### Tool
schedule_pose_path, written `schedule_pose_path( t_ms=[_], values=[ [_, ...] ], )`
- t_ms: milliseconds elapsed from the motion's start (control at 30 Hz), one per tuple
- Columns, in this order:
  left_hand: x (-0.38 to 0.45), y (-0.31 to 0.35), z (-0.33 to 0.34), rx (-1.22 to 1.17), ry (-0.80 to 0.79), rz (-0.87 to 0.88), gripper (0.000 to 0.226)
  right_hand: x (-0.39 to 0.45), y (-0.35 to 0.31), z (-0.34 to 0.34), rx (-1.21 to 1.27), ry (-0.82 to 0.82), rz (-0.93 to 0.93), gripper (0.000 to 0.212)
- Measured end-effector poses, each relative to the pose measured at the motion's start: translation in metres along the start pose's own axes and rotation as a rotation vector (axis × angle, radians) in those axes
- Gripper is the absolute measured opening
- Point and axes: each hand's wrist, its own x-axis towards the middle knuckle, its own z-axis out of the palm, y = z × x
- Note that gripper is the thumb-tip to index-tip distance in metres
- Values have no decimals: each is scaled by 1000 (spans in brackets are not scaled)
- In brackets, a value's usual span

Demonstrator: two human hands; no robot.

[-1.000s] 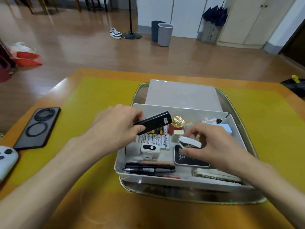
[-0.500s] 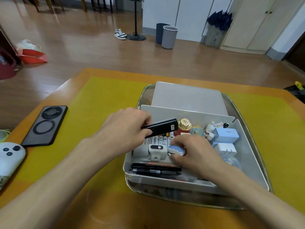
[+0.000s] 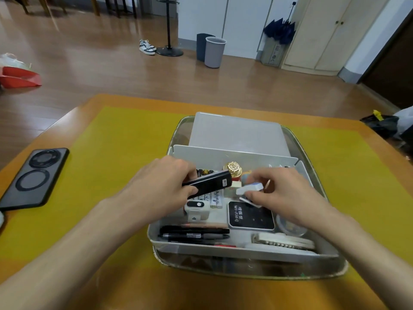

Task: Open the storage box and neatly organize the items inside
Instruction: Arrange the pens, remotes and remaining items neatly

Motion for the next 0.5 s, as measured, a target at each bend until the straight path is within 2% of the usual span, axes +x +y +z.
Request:
schedule_pose_path(
  t_ms=[67,200,300,500],
  values=[
    [-2,13,10,2,-12,64,17,-5,14,-19,-65,59,9,33],
    [-3,51,45,-18,-32,231,12,-10,25,-38,-67,192,52,16],
    [5,67,66,-13,-24,297,14,-11,26,-35,-38,194,41,14],
    [17,76,77,-58,24,312,14,-12,31,-27,-42,136,38,20]
  ],
)
